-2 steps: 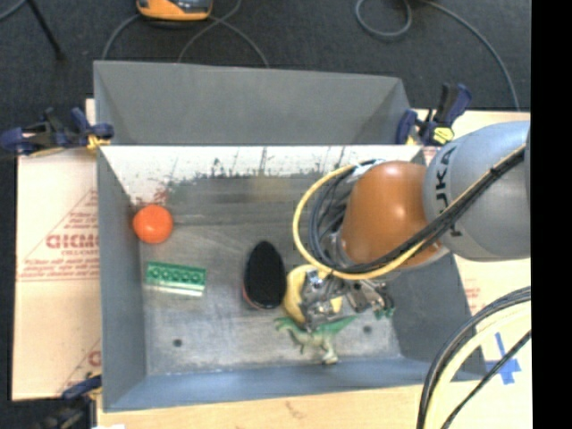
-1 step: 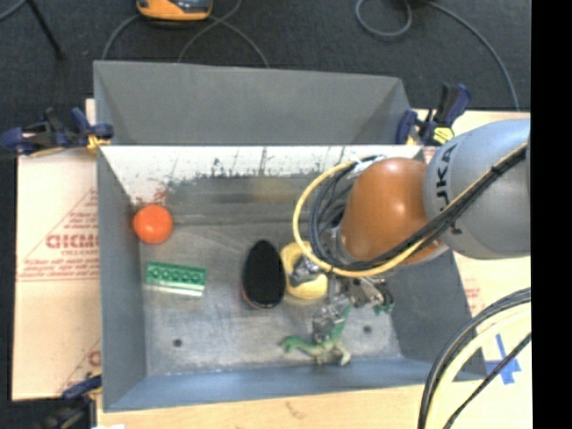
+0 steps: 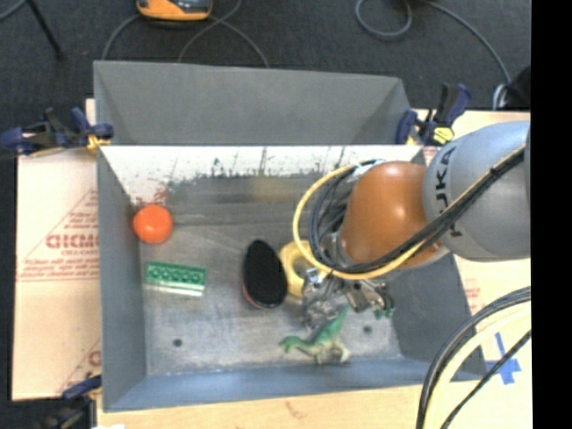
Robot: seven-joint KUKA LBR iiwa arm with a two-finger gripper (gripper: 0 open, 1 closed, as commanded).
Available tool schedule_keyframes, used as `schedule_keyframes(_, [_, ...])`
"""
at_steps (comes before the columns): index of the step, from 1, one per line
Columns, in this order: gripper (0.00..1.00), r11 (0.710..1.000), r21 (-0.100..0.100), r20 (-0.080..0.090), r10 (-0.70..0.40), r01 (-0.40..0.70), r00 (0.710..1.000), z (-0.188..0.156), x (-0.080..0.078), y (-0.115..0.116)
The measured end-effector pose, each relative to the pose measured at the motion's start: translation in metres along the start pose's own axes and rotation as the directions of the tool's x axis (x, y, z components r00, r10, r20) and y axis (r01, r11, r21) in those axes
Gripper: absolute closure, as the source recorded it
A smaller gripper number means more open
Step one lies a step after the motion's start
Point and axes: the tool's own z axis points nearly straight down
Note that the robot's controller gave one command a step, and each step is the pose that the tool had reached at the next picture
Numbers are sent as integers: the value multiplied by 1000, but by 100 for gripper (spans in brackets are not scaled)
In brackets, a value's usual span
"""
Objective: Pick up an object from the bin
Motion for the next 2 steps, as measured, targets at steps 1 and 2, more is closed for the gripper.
schedule_keyframes(1, [0, 1000, 3, 15, 1, -2, 1000, -2, -4, -1])
schedule_keyframes(2, [0, 1000, 3, 13, 1, -1, 1000, -2, -4, -1])
